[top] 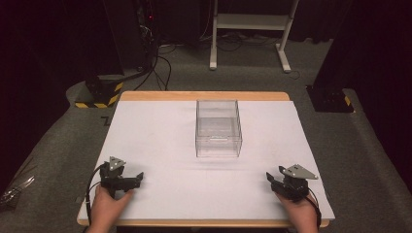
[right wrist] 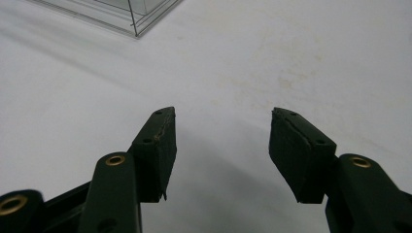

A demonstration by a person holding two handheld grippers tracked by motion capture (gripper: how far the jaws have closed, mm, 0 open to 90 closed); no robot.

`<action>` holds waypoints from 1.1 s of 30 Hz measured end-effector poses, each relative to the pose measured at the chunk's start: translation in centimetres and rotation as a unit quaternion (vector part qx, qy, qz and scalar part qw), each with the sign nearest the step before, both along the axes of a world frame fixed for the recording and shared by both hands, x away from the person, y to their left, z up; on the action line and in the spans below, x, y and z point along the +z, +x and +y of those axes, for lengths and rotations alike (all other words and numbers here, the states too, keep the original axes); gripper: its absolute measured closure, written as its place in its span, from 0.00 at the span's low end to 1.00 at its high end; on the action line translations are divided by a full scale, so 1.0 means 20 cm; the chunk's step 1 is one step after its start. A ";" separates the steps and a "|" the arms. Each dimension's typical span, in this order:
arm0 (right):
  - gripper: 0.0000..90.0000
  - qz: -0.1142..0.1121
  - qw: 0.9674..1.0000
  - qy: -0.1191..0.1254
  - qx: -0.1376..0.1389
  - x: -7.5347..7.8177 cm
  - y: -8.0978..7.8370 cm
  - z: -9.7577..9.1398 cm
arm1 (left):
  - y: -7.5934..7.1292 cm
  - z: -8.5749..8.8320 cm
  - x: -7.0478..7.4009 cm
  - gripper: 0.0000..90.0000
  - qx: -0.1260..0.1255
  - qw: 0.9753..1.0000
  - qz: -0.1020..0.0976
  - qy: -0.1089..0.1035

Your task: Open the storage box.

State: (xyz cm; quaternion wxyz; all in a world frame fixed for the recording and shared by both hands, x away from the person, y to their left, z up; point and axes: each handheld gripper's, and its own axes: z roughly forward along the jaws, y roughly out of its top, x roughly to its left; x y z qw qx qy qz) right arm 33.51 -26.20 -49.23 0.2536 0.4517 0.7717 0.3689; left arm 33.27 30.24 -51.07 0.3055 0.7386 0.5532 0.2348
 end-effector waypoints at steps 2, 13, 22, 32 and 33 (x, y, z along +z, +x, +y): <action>0.48 -0.002 1.000 0.004 -0.001 0.00 0.00 0.00 | 0.00 0.00 0.00 0.01 0.000 1.000 0.000 0.000; 0.51 -0.005 1.000 0.018 0.009 0.01 -0.01 0.05 | 0.00 0.00 0.00 0.01 0.000 1.000 0.000 0.000; 0.49 -0.014 0.999 0.028 0.031 0.02 -0.02 0.11 | 0.00 0.00 0.00 0.01 0.000 1.000 0.000 0.000; 0.51 -0.021 0.998 0.021 0.047 0.03 -0.04 0.20 | 0.00 0.00 0.00 0.01 0.000 1.000 0.000 0.000; 0.52 -0.021 0.998 0.023 0.049 0.03 -0.04 0.21 | 0.00 0.00 0.00 0.01 0.000 1.000 0.000 0.000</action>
